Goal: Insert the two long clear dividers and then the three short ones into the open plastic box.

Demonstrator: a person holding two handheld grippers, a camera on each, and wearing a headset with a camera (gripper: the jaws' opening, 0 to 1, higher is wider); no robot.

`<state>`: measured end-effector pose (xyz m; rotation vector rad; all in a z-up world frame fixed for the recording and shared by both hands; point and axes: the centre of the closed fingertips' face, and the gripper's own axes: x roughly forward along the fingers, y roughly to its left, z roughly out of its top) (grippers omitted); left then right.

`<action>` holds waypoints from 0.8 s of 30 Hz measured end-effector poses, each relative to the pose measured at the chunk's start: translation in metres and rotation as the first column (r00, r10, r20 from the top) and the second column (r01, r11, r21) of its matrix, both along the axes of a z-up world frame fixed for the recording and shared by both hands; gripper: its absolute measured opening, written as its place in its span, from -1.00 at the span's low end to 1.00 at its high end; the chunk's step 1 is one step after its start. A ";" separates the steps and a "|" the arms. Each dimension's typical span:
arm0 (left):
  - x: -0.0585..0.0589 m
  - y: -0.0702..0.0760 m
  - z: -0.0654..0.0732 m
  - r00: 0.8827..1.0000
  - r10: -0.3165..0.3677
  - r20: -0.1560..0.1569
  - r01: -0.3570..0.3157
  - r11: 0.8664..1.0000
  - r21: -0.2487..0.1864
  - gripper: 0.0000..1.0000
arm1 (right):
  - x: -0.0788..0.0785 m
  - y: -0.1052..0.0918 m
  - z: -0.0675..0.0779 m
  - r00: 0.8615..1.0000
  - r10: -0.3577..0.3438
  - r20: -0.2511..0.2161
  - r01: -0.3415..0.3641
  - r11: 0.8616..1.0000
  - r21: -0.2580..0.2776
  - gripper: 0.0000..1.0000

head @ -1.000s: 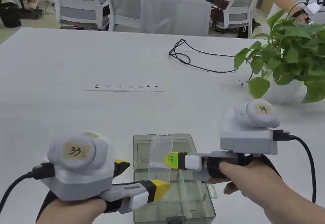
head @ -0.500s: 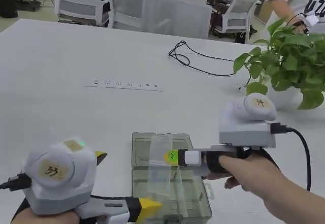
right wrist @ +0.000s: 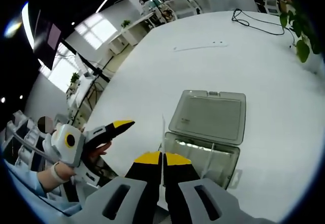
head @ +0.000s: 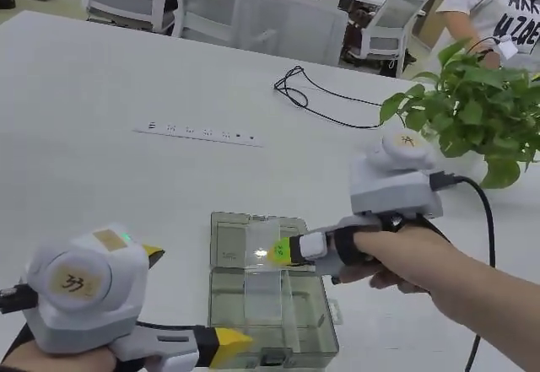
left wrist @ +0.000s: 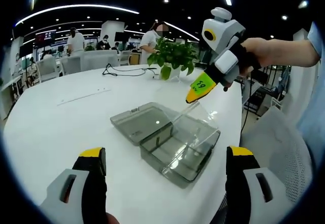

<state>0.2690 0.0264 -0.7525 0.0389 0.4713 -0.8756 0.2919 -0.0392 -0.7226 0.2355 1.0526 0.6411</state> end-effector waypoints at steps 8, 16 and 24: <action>-0.002 0.005 -0.002 0.999 -0.024 0.023 0.023 1.000 0.011 1.00 | 0.002 -0.009 -0.014 0.986 -0.068 -0.151 0.063 0.997 -0.039 -0.96; -0.007 0.010 -0.005 0.999 -0.035 0.035 0.035 0.999 0.013 1.00 | 0.004 -0.008 -0.027 0.950 -0.129 -0.285 0.116 0.991 -0.061 -0.96; -0.012 0.012 -0.010 0.998 -0.050 0.033 0.050 0.999 0.021 1.00 | 0.001 -0.010 -0.041 0.906 -0.169 -0.388 0.132 0.984 -0.121 -0.96</action>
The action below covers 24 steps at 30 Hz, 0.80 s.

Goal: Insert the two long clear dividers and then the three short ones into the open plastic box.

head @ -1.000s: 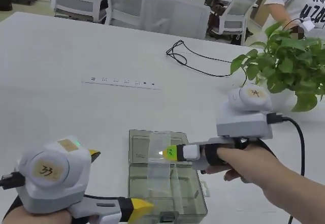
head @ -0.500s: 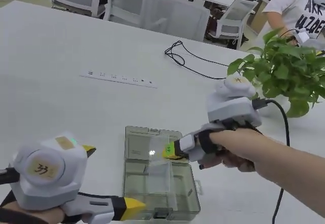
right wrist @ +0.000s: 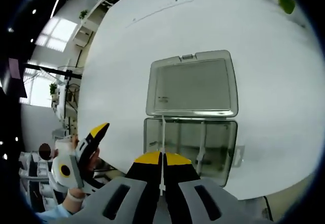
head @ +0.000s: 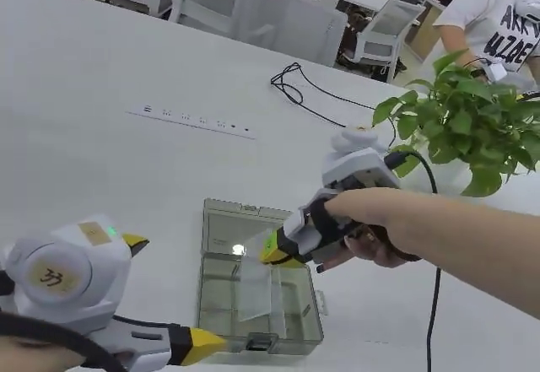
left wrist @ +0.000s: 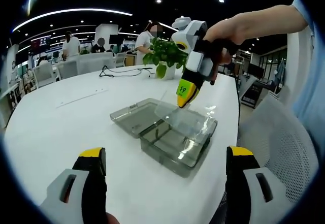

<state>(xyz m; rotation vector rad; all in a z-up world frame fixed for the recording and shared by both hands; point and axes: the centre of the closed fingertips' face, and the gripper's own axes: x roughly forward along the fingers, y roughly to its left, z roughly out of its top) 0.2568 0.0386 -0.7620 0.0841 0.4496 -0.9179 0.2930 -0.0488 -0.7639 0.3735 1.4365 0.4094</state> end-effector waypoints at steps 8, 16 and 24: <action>-0.001 0.001 -0.004 1.000 -0.005 -0.010 0.005 1.000 0.000 1.00 | -0.002 0.000 -0.007 0.998 0.009 -0.055 -0.011 0.999 -0.046 -0.96; -0.001 0.000 -0.006 1.000 -0.008 -0.012 0.008 1.000 0.003 1.00 | -0.002 0.004 -0.010 0.996 0.045 -0.081 -0.053 0.994 -0.095 -0.96; -0.001 0.001 -0.007 1.000 -0.003 -0.019 0.003 1.000 -0.003 0.98 | -0.007 0.005 -0.018 0.991 0.089 -0.096 -0.101 0.985 -0.138 -0.96</action>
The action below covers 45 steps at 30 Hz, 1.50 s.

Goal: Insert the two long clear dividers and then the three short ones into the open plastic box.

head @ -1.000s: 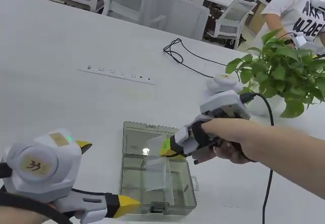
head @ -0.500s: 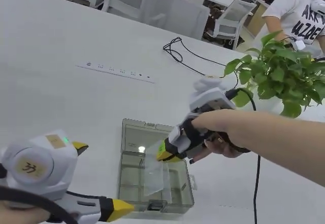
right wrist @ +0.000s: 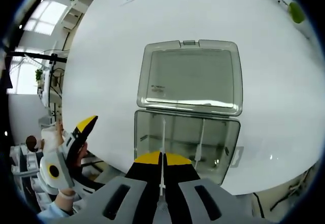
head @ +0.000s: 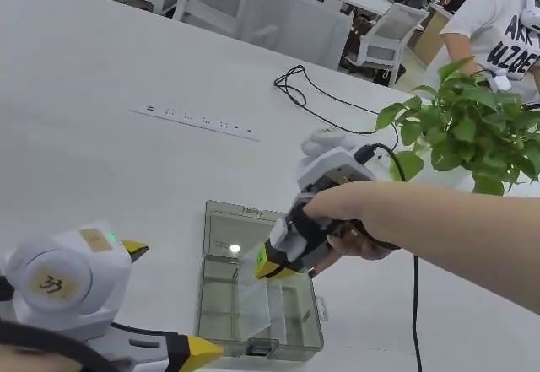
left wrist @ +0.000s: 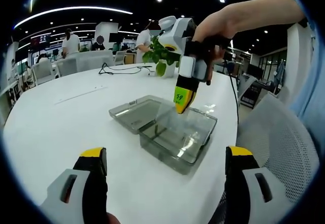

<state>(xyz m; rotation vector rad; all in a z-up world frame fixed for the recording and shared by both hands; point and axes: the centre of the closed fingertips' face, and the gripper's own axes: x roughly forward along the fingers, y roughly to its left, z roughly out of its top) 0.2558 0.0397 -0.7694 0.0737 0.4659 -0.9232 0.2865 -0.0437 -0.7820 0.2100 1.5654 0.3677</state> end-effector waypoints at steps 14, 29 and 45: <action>-0.002 0.001 -0.004 1.000 0.000 -0.009 0.000 1.000 -0.003 0.96 | 0.000 -0.003 -0.008 1.000 -0.014 -0.001 0.014 0.999 -0.032 -0.96; -0.003 0.001 -0.008 1.000 0.000 -0.016 0.000 1.000 -0.007 0.94 | -0.001 -0.004 -0.014 1.000 -0.022 -0.006 0.022 0.998 -0.060 -0.96; -0.004 0.003 -0.010 1.000 0.010 -0.023 -0.010 1.000 -0.012 0.92 | 0.000 -0.002 -0.015 1.000 0.002 -0.002 -0.002 0.996 -0.088 -0.96</action>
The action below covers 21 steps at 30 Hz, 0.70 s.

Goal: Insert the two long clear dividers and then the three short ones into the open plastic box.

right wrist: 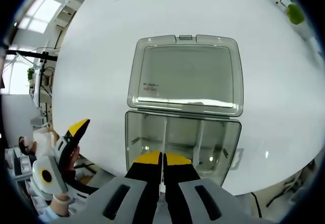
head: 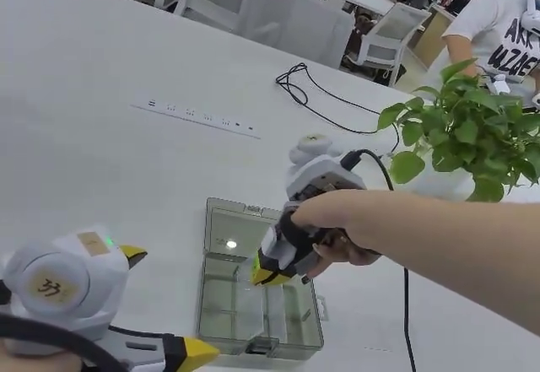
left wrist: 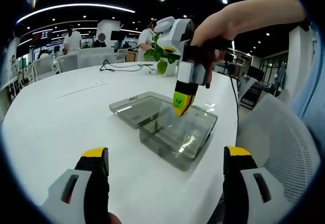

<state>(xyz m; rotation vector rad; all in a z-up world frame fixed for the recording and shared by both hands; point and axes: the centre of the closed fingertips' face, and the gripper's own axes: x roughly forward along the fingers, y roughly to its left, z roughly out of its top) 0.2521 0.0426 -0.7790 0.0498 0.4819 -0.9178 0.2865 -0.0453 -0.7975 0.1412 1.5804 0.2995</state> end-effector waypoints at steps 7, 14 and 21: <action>0.000 -0.001 0.000 1.000 -0.004 0.000 0.004 1.000 0.005 0.91 | 0.000 0.005 0.000 0.999 0.043 0.013 -0.043 0.999 -0.025 -0.95; 0.000 0.000 0.001 1.000 -0.001 -0.001 0.001 1.000 0.003 0.91 | 0.000 0.009 -0.006 0.996 0.086 0.017 -0.085 0.995 -0.048 -0.95; 0.000 0.003 -0.001 1.000 0.003 -0.007 -0.003 1.000 0.008 0.90 | 0.000 0.012 -0.015 0.990 0.138 0.036 -0.134 0.988 -0.080 -0.94</action>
